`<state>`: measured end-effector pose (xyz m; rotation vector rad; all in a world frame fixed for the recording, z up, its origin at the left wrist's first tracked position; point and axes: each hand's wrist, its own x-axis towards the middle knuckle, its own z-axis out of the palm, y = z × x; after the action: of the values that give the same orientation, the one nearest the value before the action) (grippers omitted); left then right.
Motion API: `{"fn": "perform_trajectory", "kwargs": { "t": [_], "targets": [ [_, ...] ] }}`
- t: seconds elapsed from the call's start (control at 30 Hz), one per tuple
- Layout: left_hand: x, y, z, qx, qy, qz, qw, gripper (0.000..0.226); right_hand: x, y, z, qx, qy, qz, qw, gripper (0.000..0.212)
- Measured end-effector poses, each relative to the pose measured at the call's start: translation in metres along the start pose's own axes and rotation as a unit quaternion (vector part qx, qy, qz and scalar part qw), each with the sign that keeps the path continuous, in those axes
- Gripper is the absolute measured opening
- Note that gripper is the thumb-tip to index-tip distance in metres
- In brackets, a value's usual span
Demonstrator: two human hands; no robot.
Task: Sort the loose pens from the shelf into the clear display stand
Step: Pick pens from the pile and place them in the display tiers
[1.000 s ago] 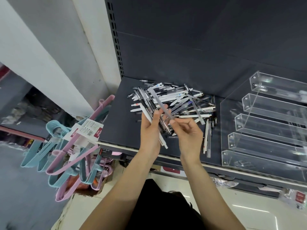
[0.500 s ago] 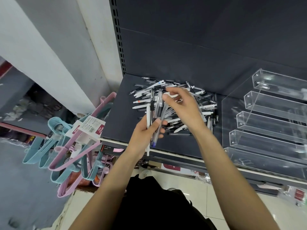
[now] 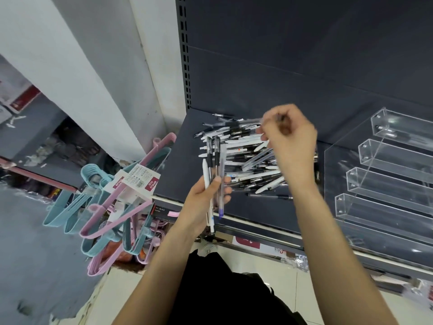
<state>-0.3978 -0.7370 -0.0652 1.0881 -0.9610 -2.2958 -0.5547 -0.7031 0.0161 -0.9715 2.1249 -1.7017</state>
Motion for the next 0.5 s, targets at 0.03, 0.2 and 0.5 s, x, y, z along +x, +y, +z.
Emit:
{"fn": "perform_trajectory", "kwargs": {
  "t": [0.03, 0.2, 0.5],
  "targets": [
    [0.002, 0.003, 0.001, -0.033, 0.006, -0.001, 0.999, 0.02, -0.014, 0.004, 0.003, -0.043, -0.001, -0.024, 0.999, 0.009],
    [0.014, 0.013, 0.017, -0.095, 0.019, 0.011, 0.995, 0.027, -0.069, 0.032, 0.027, -0.218, 0.026, -0.144, 0.965, 0.006],
    [0.01, 0.006, 0.038, -0.138, 0.053, 0.028, 0.989, 0.023, -0.087, 0.038, 0.036, -0.372, 0.016, -0.193, 0.908, 0.008]
  ]
}}
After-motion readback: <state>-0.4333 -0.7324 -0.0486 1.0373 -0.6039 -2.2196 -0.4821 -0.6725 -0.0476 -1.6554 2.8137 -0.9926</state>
